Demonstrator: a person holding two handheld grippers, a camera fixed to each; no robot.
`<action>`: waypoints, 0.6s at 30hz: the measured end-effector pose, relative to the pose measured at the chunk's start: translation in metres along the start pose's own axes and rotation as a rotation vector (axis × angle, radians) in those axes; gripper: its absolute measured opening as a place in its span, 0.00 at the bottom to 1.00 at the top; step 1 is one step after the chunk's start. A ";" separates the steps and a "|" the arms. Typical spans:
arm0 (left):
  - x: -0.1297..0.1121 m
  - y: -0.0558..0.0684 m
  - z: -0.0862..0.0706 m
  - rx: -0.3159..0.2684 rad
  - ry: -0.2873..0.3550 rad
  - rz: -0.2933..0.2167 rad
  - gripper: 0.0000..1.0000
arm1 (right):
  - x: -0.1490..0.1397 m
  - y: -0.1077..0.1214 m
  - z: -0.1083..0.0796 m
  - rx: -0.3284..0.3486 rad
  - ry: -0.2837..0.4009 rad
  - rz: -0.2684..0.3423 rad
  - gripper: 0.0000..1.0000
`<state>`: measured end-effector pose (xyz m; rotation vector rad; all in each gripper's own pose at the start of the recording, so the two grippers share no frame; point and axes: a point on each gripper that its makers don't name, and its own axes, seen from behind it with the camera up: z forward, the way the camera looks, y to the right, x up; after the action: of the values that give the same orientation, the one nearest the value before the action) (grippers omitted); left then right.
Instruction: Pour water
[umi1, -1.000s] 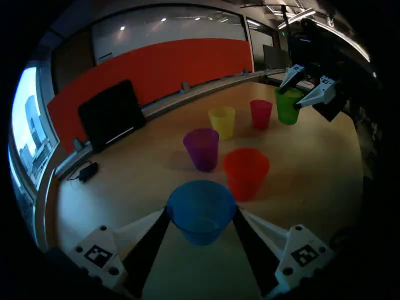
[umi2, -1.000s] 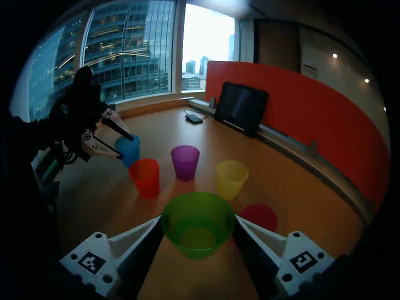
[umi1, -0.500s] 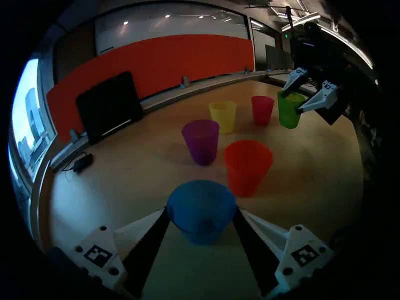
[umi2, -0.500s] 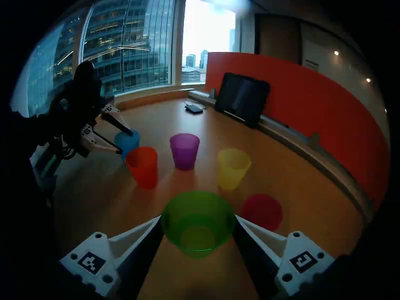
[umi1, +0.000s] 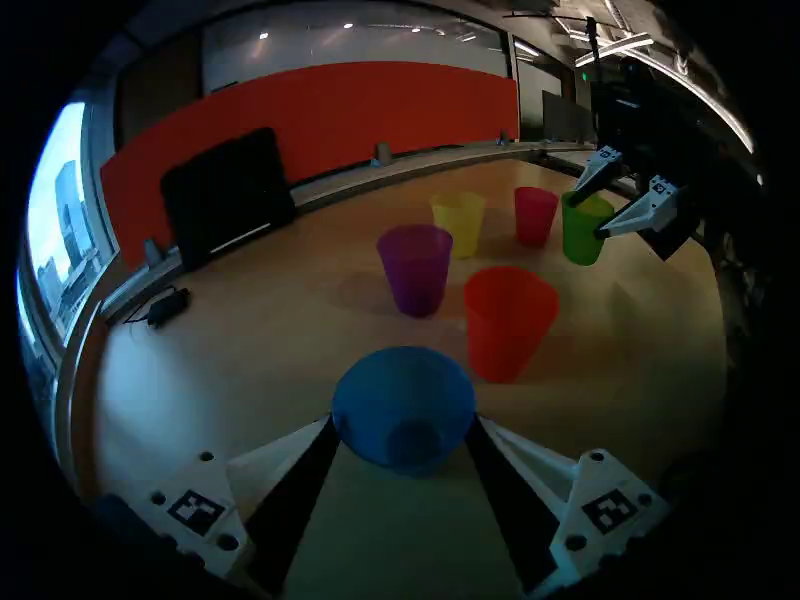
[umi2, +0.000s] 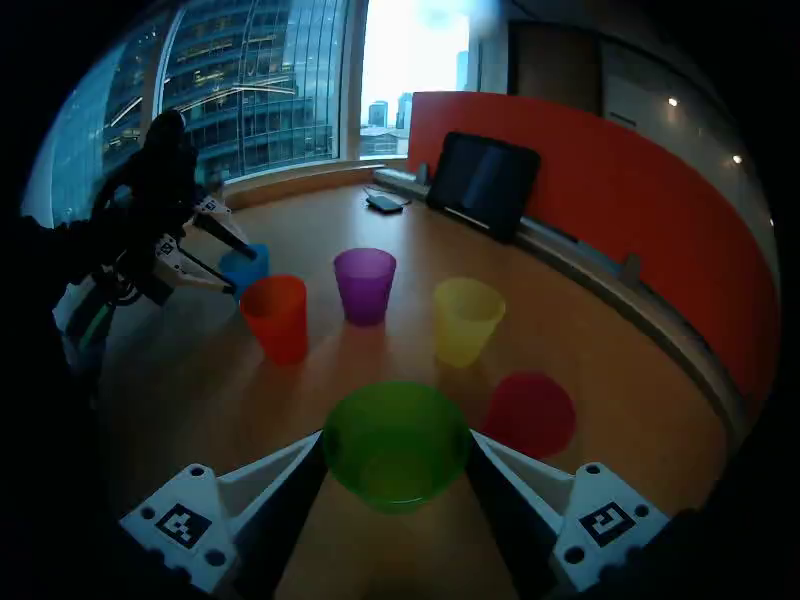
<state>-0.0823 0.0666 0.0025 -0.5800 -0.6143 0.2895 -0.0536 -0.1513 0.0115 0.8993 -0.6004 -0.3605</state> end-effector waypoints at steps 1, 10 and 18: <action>-0.001 0.001 0.000 -0.002 -0.003 -0.003 0.91 | -0.001 0.000 0.002 -0.001 -0.001 0.001 0.92; -0.009 0.003 -0.004 -0.005 -0.020 -0.006 0.98 | -0.011 -0.001 0.016 -0.001 -0.012 0.009 0.92; -0.020 0.006 -0.011 -0.002 -0.034 -0.012 0.98 | -0.018 -0.002 0.025 -0.007 -0.020 0.016 0.93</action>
<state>-0.0911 0.0587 -0.0179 -0.5744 -0.6504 0.2882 -0.0831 -0.1580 0.0160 0.8845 -0.6242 -0.3571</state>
